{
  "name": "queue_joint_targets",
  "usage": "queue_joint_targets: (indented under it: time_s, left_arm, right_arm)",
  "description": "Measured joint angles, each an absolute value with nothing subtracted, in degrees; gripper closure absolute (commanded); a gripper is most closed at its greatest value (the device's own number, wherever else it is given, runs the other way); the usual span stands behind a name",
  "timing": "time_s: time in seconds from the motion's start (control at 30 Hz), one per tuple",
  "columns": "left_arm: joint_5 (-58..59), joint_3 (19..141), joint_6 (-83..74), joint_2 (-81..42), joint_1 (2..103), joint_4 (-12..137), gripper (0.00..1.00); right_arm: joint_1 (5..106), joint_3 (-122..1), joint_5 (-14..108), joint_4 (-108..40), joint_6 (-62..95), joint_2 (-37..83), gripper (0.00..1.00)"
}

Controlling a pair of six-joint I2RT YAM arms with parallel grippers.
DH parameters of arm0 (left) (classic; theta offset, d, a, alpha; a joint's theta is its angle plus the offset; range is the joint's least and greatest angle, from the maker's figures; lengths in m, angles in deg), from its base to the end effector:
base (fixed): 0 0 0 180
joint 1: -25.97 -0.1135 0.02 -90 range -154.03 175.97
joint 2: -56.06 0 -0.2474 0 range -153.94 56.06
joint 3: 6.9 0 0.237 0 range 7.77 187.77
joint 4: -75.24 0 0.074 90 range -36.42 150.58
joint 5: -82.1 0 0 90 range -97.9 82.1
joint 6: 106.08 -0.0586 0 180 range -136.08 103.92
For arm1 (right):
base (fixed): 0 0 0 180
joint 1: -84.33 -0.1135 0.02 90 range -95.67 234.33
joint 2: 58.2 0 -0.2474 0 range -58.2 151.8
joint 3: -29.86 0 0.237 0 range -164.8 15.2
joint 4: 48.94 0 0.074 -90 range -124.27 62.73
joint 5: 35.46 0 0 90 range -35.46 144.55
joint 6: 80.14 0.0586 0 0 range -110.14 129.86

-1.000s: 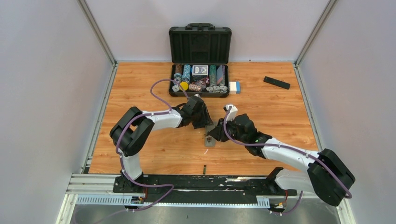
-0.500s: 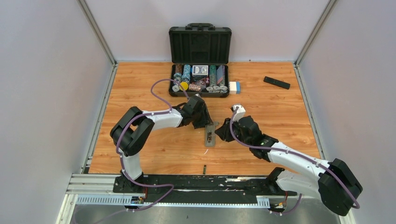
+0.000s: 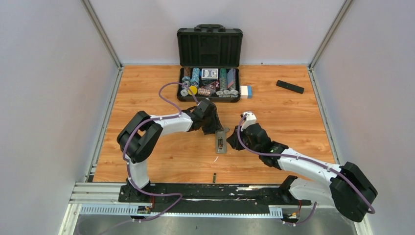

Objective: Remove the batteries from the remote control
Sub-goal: Unload the battery from the remote control.

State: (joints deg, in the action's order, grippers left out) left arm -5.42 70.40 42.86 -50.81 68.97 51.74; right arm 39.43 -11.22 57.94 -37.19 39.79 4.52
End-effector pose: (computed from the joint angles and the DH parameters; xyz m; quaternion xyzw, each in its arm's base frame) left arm 0.2744 -0.2594 0.1273 -0.1247 0.9401 -0.2589 0.1835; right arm 0.1707 0.1652 0.1731 -0.1007 0.8744 0.2672 0.3923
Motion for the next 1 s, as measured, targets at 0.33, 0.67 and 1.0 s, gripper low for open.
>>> queue_joint_targets:
  time_s: [0.33, 0.67, 1.0]
  left_arm:
    - [-6.5, 71.4, 44.2, -51.1, 69.5, 50.0, 0.48]
    - [-6.5, 71.9, 44.2, -51.5, 69.6, 49.3, 0.49]
    - [-6.4, 71.9, 44.3, -51.5, 69.6, 49.3, 0.49]
  right_arm:
    - [39.4, -6.2, 59.0, -50.1, 43.0, 7.5, 1.0]
    - [39.6, -1.8, 59.5, -57.6, 46.9, 7.7, 1.0]
    - [39.4, -0.8, 62.5, -58.7, 49.3, 7.3, 1.0]
